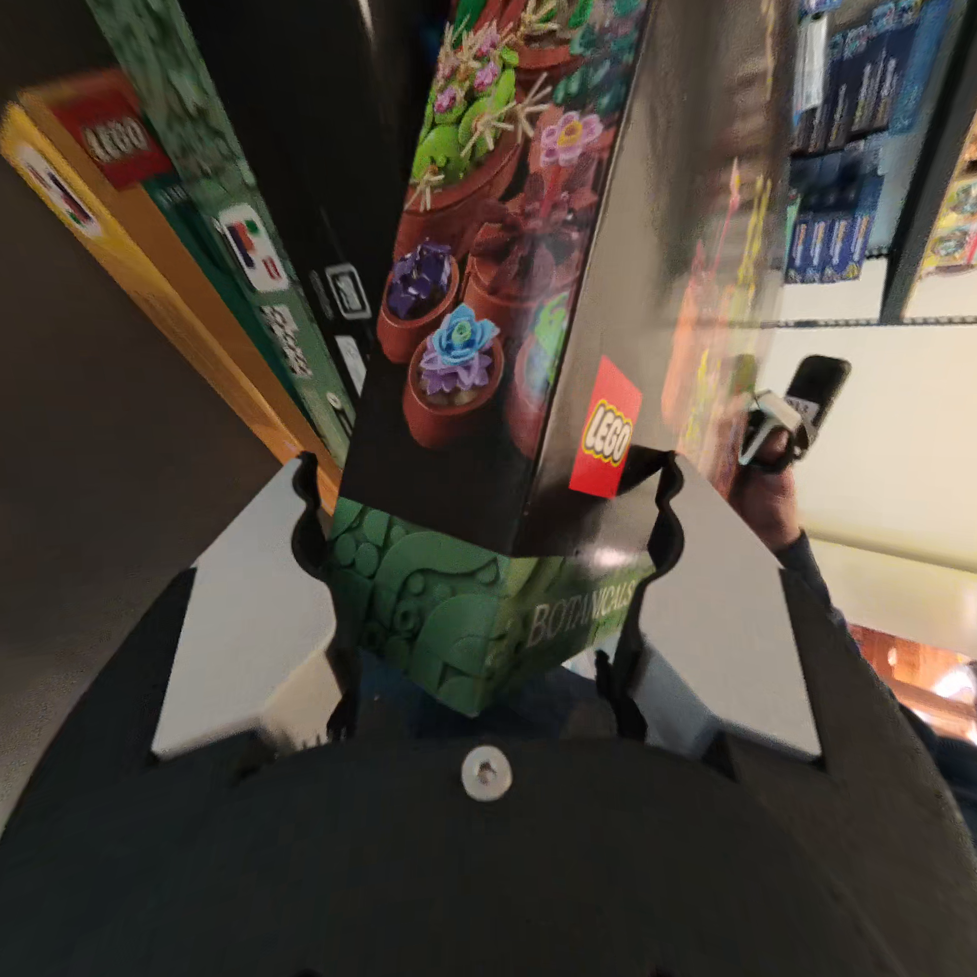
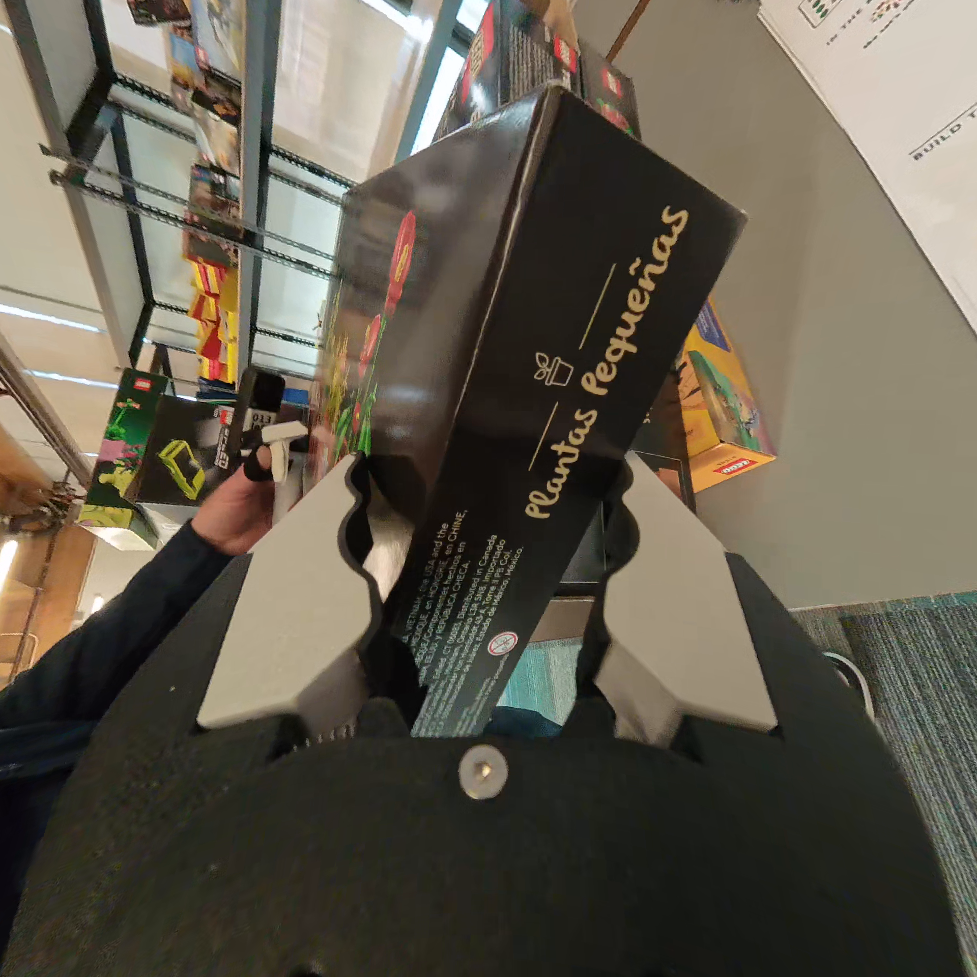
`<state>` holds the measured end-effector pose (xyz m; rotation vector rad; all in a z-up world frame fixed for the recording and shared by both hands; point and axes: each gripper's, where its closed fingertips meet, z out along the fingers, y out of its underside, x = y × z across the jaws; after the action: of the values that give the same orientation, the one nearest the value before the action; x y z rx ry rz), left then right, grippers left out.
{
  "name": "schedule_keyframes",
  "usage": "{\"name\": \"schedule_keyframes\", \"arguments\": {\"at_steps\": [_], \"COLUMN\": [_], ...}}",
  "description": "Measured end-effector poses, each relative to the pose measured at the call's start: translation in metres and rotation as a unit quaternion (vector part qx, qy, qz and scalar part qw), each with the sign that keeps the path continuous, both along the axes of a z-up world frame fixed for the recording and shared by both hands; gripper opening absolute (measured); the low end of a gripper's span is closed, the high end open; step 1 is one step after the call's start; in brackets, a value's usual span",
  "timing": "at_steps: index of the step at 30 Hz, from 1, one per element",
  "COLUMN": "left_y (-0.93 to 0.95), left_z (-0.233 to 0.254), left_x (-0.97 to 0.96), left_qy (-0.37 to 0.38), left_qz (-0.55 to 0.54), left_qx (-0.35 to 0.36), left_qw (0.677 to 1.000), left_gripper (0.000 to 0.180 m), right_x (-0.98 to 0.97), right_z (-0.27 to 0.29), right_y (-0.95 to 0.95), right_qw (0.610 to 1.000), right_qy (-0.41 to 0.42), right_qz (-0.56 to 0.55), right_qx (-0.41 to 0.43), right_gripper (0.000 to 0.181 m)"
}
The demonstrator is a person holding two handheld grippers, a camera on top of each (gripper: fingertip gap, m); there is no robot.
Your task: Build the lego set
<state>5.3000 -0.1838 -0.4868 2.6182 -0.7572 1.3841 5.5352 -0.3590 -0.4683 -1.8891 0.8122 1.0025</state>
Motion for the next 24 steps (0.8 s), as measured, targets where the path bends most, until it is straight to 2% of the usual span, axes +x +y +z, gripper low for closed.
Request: {"name": "schedule_keyframes", "arguments": {"at_steps": [5, 12, 19, 24], "left_y": [-0.037, -0.059, -0.049, -0.047], "left_z": [0.011, 0.045, 0.126, 0.186], "left_x": [0.0, 0.018, 0.038, 0.04], "left_qy": [-0.036, -0.054, -0.096, -0.128], "left_qz": [-0.023, -0.04, -0.052, -0.054], "left_qx": [-0.018, 0.03, 0.119, 0.157], "left_qw": [0.999, 0.997, 0.987, 0.978], "left_gripper": [0.109, 0.108, 0.106, 0.102], "right_x": [0.021, 0.039, 0.054, 0.059], "right_z": [0.004, 0.034, 0.103, 0.159], "right_y": [-0.014, -0.032, -0.03, -0.021], "right_qw": [0.999, 0.998, 0.991, 0.983], "right_qy": [0.018, 0.0, -0.018, -0.041], "right_qz": [-0.025, -0.036, -0.048, -0.04], "right_qx": [0.02, 0.05, 0.123, 0.174], "right_gripper": [0.086, 0.086, 0.087, 0.088]}}
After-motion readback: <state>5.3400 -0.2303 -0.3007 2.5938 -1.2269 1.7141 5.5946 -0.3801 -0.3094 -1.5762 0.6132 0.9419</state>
